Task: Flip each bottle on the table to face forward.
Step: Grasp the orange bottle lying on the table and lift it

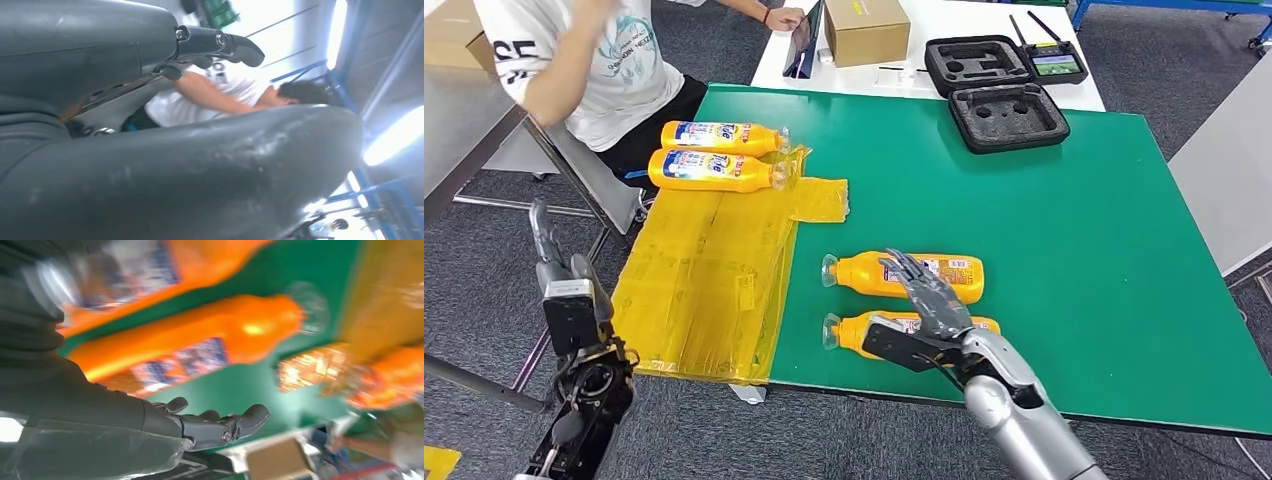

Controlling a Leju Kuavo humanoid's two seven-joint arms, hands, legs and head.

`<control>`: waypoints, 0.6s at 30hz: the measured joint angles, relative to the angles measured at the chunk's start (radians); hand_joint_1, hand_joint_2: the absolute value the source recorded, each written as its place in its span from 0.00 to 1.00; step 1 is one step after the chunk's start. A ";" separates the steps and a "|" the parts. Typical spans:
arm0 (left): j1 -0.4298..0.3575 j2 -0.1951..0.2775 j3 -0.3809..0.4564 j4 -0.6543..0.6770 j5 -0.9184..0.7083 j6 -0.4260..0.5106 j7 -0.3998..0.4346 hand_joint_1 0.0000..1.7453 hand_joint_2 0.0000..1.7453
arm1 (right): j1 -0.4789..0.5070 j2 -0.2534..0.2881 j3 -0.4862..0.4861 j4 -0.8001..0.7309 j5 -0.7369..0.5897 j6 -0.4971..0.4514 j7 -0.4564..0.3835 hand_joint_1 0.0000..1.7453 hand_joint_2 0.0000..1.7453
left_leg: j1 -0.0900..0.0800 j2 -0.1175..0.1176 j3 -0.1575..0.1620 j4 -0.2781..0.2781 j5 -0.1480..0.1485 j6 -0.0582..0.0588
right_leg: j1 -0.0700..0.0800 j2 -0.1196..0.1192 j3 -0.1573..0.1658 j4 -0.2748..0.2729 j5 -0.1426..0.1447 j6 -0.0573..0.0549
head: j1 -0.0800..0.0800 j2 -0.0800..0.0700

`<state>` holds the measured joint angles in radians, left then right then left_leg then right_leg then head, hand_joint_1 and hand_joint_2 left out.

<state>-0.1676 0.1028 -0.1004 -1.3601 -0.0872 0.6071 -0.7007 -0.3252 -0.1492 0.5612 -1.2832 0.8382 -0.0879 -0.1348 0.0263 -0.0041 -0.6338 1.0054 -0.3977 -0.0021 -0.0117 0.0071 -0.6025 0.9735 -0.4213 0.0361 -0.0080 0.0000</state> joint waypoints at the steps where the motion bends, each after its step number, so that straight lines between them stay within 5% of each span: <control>1: 0.013 0.000 0.000 -0.002 0.003 -0.006 0.000 0.00 0.00 | 0.001 -0.015 -0.005 0.001 0.000 0.014 0.005 0.00 1.00 | 0.000 0.000 0.000 0.000 0.000 0.000 | 0.000 0.000 0.000 0.000 0.000 0.000 | 0.000 0.000; 13: 0.037 -0.003 0.000 0.000 0.001 -0.055 0.000 0.00 0.00 | 0.016 -0.084 -0.016 0.021 0.004 0.105 0.033 0.00 1.00 | 0.000 0.000 0.000 0.000 0.000 0.000 | 0.000 0.000 0.000 0.000 0.000 0.000 | 0.000 0.000; 17: 0.030 -0.011 -0.009 0.019 -0.016 -0.064 0.000 0.00 1.00 | 0.013 -0.084 -0.009 0.043 0.005 0.116 0.033 0.00 1.00 | 0.000 0.000 0.000 0.000 0.000 0.000 | 0.000 0.000 0.000 0.000 0.000 0.000 | 0.000 0.000; 18: 0.028 -0.013 -0.012 0.025 -0.018 -0.065 0.000 0.00 1.00 | 0.012 -0.084 -0.008 0.049 0.006 0.117 0.033 0.00 1.00 | 0.000 0.000 0.000 0.000 0.000 0.000 | 0.000 0.000 0.000 0.000 0.000 0.000 | 0.000 0.000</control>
<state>-0.1398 0.0902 -0.1128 -1.3350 -0.1054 0.5416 -0.7007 -0.3132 -0.2333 0.5536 -1.2345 0.8438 0.0293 -0.1022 0.0265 -0.0041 -0.6341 1.0054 -0.3980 -0.0018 -0.0115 0.0072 -0.6026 0.9733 -0.4212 0.0361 -0.0078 0.0000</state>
